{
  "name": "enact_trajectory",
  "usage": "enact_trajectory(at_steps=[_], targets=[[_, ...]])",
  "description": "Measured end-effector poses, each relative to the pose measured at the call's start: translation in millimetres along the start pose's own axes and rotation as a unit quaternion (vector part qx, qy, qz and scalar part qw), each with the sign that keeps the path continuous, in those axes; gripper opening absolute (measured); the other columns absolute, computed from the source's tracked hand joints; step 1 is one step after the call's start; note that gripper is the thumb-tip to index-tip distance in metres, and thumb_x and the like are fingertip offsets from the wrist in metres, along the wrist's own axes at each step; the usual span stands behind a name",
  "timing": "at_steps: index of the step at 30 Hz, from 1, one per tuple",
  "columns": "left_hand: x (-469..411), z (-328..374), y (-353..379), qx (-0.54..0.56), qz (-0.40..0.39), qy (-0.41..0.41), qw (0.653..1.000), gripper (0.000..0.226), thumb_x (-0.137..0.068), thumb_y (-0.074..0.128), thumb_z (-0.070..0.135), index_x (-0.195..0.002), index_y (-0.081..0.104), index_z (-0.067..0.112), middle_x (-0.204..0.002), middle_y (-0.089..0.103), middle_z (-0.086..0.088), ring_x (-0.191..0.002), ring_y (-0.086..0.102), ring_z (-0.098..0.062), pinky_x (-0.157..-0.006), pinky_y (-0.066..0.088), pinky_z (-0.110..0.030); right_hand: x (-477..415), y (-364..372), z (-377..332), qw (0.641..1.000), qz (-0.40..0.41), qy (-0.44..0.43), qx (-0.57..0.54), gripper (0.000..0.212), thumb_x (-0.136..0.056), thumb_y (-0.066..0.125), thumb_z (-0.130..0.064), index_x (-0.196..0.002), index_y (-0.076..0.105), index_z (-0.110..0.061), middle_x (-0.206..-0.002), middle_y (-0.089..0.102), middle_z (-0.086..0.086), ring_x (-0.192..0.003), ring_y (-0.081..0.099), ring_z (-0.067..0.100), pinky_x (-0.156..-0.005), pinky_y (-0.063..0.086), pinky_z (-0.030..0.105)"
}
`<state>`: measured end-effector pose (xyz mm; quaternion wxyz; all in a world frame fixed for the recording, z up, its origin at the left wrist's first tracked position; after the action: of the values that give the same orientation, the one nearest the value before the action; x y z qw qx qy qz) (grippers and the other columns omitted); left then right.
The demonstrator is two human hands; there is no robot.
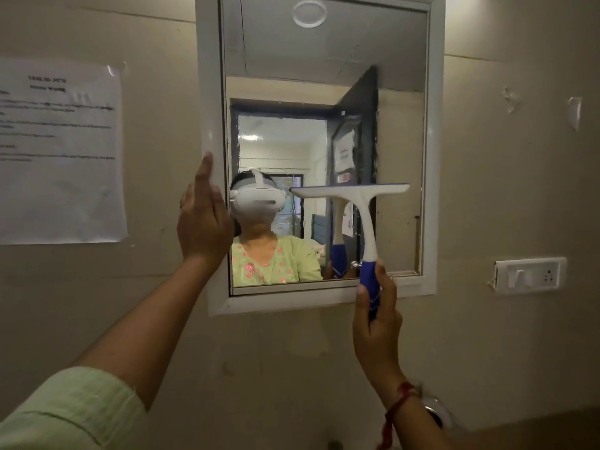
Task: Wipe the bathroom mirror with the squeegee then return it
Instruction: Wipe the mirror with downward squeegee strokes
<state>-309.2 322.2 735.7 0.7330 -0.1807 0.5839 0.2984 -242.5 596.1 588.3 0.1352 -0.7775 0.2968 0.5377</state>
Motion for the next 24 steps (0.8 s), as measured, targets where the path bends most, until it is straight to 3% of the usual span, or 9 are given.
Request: enact_trajectory(at_steps=[6,11,14,19,24], targets=[[1,0,1,-0.002,-0.003,-0.006,1.000,0.045,-0.100,0.032,0.018,-0.143,0.029,0.025,-0.140,0.046,-0.004,-0.124,0.043,-0.027,-0.088,0.031,-0.026,-37,2,-13,1.000,0.011,0.013,-0.004,0.044,-0.098,0.041,-0.024,-0.140,0.028,-0.032,-0.108,0.054,-0.031,-0.086,0.059,-0.002,-0.066,0.048,0.007],[0,0,0,0.003,-0.004,-0.010,1.000,0.045,-0.100,0.031,0.017,-0.144,0.029,0.025,-0.140,0.046,-0.005,-0.125,0.043,-0.028,-0.088,0.029,-0.027,15,2,-4,1.000,-0.016,0.009,0.005,0.047,-0.096,0.040,-0.027,-0.135,0.025,-0.049,-0.088,0.057,-0.022,-0.061,0.054,0.008,-0.048,0.045,0.011],[1,0,0,0.007,-0.001,-0.008,1.000,0.045,-0.099,0.031,0.017,-0.143,0.029,0.025,-0.141,0.045,-0.004,-0.126,0.042,-0.028,-0.090,0.029,-0.026,27,2,-3,1.000,-0.019,0.018,-0.004,0.048,-0.096,0.040,-0.028,-0.131,0.025,-0.055,-0.077,0.057,-0.011,-0.055,0.053,0.008,-0.045,0.044,0.013],[0,1,-1,0.002,-0.002,-0.007,1.000,0.045,-0.099,0.031,0.017,-0.144,0.029,0.024,-0.142,0.045,-0.004,-0.126,0.043,-0.027,-0.093,0.033,-0.029,-8,5,-14,1.000,-0.004,0.016,-0.011,0.045,-0.097,0.040,-0.031,-0.134,0.026,-0.050,-0.086,0.058,-0.024,-0.056,0.051,0.005,-0.045,0.043,0.013],[0,2,-2,0.003,0.004,-0.004,1.000,0.044,-0.100,0.030,0.017,-0.143,0.030,0.023,-0.140,0.047,-0.004,-0.125,0.044,-0.025,-0.089,0.029,-0.021,24,4,1,1.000,-0.015,0.018,0.001,0.044,-0.097,0.042,-0.028,-0.137,0.027,-0.038,-0.074,0.053,-0.009,-0.055,0.052,0.007,-0.046,0.043,0.011]])
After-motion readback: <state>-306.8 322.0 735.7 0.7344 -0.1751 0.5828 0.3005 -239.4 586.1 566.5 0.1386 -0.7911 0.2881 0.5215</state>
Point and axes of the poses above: each hand's wrist, its own x-axis away from the middle knuckle, its own y-axis out of the palm, z = x × y, the point moved 10 cm from there along -x, towards the middle knuckle
